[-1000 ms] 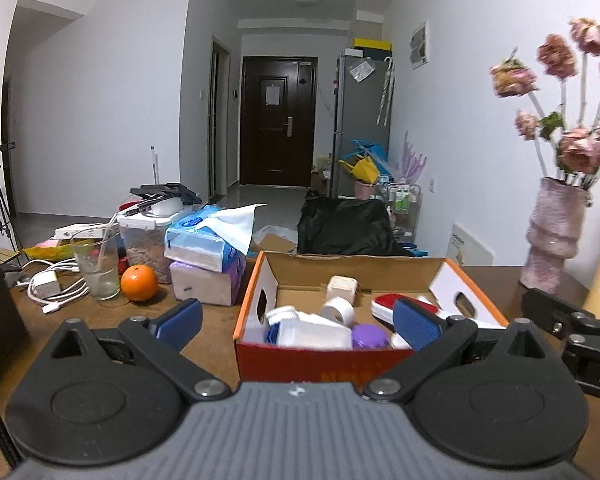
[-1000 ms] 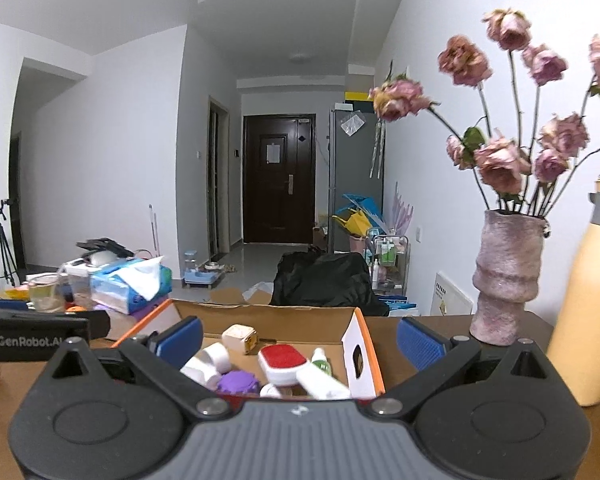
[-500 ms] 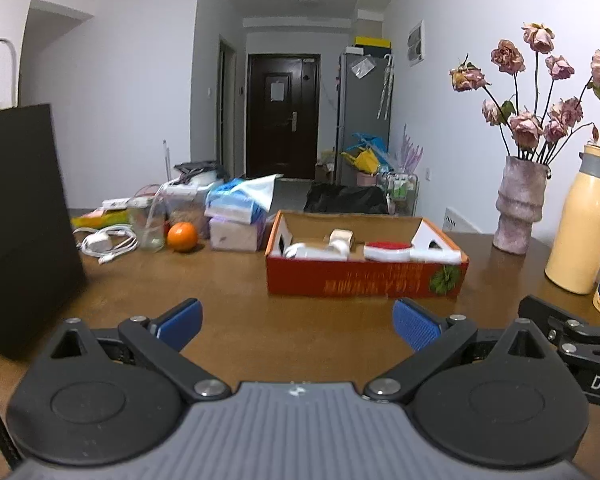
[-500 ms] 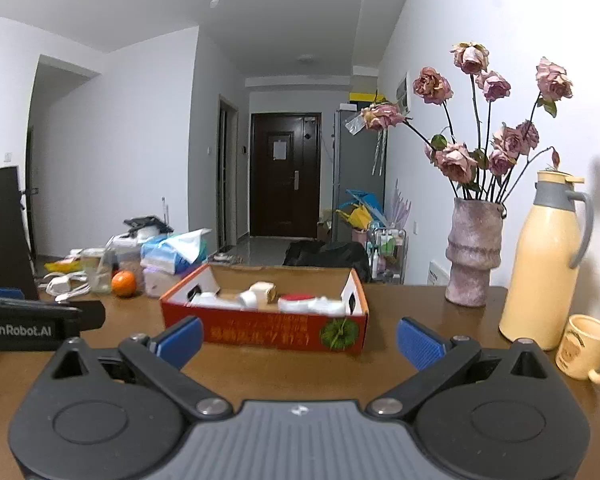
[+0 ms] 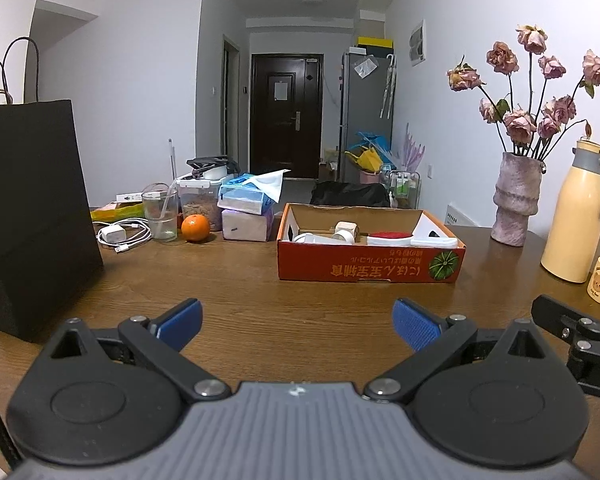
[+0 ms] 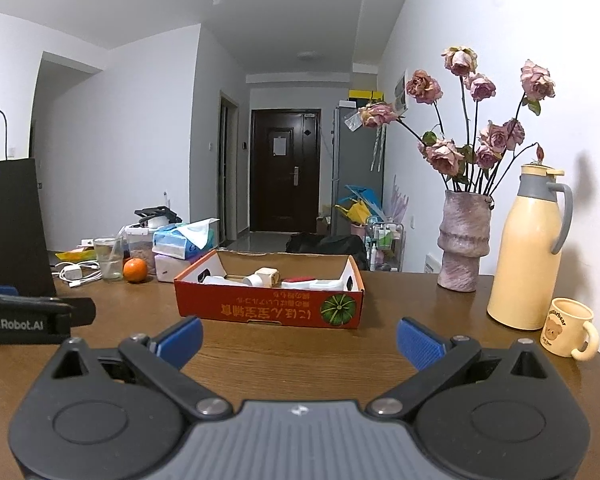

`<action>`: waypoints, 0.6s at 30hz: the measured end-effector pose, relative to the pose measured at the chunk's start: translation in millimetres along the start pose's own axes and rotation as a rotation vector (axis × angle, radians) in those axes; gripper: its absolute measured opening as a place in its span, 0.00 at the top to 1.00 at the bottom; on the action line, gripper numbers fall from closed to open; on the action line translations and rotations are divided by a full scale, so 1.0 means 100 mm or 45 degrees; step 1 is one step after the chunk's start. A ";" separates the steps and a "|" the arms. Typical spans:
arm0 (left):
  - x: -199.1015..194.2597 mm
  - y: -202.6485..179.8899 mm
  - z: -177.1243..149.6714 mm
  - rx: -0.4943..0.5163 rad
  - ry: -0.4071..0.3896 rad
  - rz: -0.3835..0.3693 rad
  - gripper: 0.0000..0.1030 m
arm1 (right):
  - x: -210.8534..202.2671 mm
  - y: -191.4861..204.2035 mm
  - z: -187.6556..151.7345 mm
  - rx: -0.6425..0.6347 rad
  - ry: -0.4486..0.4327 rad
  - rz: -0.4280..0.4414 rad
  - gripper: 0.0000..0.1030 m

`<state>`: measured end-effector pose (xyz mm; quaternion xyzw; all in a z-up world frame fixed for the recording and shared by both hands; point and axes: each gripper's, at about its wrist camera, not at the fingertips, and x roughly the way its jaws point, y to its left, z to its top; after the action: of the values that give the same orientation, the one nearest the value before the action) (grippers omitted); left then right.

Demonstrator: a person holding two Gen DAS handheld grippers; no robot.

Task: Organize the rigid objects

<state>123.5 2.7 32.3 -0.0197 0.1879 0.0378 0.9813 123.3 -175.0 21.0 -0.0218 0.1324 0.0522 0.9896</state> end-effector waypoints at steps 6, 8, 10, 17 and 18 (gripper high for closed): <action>-0.03 0.01 0.00 0.000 -0.007 -0.005 0.00 | -0.04 0.00 0.01 0.000 -0.006 -0.005 0.00; -0.05 0.02 0.00 0.001 -0.008 -0.003 0.00 | -0.04 0.00 0.01 0.001 -0.008 -0.004 0.00; -0.04 0.01 0.00 0.001 -0.006 -0.004 0.00 | -0.04 0.00 0.01 0.001 -0.008 -0.004 0.00; -0.04 0.01 0.00 0.003 -0.003 -0.003 0.00 | -0.04 0.00 0.01 0.002 -0.006 -0.004 0.00; -0.04 0.01 0.00 0.004 -0.003 -0.003 0.00 | -0.04 0.00 0.01 0.003 -0.006 -0.005 0.00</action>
<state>119.3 3.5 33.7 -0.0184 0.1867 0.0363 0.9816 119.3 -175.5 23.4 -0.0209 0.1299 0.0504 0.9900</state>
